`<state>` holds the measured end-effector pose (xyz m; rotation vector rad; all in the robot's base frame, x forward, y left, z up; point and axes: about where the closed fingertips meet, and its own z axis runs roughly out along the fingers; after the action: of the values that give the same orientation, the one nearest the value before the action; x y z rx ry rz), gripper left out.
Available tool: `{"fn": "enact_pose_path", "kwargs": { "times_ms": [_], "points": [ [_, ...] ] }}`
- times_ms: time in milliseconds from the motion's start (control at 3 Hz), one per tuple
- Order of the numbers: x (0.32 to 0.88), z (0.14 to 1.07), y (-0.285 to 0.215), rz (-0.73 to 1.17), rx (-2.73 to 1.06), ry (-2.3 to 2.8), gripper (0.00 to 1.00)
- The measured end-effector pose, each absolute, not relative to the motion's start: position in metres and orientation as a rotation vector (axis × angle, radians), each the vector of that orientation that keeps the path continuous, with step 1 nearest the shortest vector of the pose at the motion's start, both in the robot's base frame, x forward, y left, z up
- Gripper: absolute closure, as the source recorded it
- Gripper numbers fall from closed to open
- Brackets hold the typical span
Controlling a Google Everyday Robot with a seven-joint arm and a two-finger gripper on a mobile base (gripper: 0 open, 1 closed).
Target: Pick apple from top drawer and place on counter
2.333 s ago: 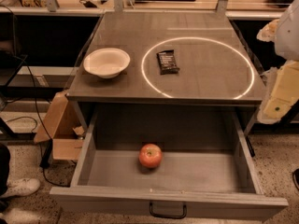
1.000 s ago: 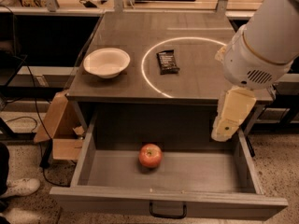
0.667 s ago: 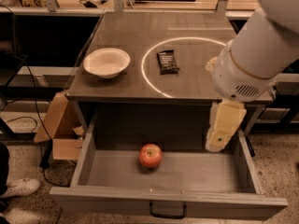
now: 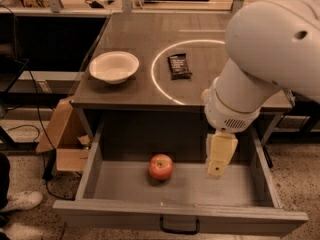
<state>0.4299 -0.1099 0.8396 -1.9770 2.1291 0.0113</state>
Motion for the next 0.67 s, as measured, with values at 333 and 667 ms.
{"fn": "enact_pose_path", "kwargs": {
  "times_ms": [333, 667],
  "points": [
    [0.435, 0.825, -0.103, 0.008, -1.953, 2.122, 0.0],
    [0.451, 0.784, -0.078, 0.051, -1.953, 2.137, 0.0]
  ]
}}
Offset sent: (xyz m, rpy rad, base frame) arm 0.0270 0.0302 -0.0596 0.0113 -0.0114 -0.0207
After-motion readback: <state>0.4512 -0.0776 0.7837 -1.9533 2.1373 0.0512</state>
